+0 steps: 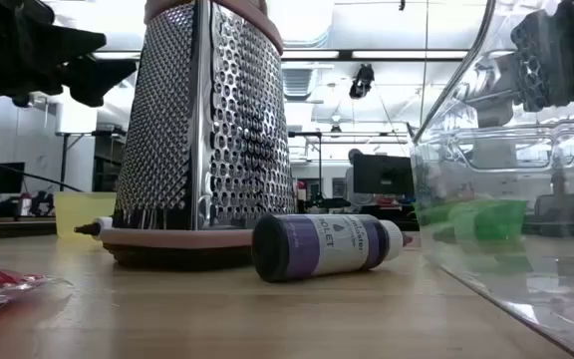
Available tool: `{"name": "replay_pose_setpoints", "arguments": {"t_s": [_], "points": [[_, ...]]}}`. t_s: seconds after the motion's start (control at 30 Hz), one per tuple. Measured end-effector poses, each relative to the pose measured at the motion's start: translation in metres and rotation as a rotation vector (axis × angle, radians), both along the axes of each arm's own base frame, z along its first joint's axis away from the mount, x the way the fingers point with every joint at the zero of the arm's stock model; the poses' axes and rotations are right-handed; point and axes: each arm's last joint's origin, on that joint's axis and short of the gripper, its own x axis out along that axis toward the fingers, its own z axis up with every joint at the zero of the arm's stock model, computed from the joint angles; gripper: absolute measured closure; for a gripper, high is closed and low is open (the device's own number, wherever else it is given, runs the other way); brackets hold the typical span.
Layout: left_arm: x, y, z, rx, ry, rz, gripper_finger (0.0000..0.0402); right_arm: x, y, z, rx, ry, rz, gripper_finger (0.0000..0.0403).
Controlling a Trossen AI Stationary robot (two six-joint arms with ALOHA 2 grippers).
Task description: Pick & Place Food Item
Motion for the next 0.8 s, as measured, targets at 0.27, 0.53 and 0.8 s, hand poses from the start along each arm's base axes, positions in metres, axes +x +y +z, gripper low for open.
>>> {"name": "replay_pose_setpoints", "arguments": {"t_s": [0.27, 0.53, 0.8], "points": [[0.002, 0.000, -0.004, -0.064, 0.046, 0.009, 0.0032, 0.000, -0.002, 0.000, -0.033, 0.003, -0.054, 0.0181], [0.006, 0.001, -0.008, -0.077, 0.096, 0.026, 0.0032, 0.001, -0.002, -0.002, -0.065, 0.021, -0.075, 0.0181], [0.010, 0.001, -0.013, -0.074, 0.155, 0.048, 0.0032, 0.003, -0.002, -0.005, -0.066, 0.046, -0.074, 0.0181]]}}
